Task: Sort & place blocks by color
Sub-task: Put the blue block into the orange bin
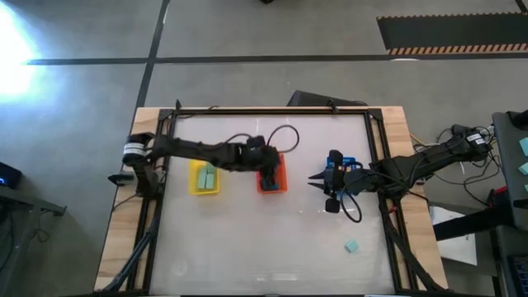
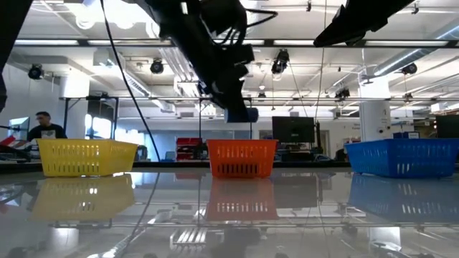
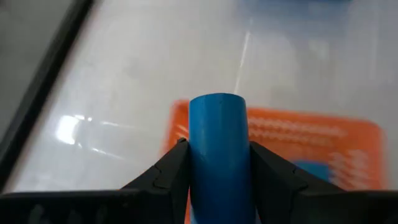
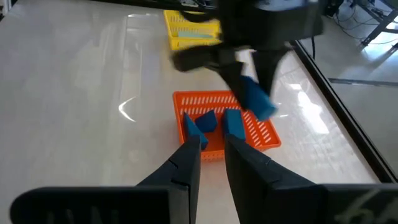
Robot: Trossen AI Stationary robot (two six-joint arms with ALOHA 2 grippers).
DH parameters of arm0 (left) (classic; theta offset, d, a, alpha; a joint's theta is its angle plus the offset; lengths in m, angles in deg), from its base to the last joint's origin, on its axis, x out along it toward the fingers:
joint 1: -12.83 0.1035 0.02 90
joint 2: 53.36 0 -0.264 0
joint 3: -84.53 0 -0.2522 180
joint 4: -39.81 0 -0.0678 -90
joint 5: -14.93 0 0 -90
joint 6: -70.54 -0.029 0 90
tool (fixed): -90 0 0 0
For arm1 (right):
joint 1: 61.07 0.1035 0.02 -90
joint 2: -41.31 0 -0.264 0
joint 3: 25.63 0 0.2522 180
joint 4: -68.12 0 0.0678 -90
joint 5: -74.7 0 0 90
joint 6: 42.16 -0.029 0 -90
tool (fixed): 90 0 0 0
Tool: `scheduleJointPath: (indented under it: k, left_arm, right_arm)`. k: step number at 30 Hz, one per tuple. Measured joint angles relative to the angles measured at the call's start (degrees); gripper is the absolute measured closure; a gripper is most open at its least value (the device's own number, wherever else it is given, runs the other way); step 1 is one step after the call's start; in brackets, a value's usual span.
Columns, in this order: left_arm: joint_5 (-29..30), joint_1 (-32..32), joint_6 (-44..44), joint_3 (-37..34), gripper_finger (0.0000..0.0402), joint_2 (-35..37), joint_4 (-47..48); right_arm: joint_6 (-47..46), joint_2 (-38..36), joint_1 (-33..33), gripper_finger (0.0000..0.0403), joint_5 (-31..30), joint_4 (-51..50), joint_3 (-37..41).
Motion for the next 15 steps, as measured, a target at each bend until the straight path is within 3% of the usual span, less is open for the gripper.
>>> scheduleJointPath:
  k: [6, 15]
  left_arm:
    - [-0.4, 3.5, -2.2, -0.4, 0.0285, -0.9, -2.1]
    - [-1.0, 3.7, -3.2, -2.5, 0.0273, -1.4, -3.5]
  right_arm:
    - [0.1, 0.0, 0.0, 0.0339, 0.0, 0.0, 0.0]
    - [0.6, 0.0, 0.0, 0.0339, 0.0, 0.0, 0.0]
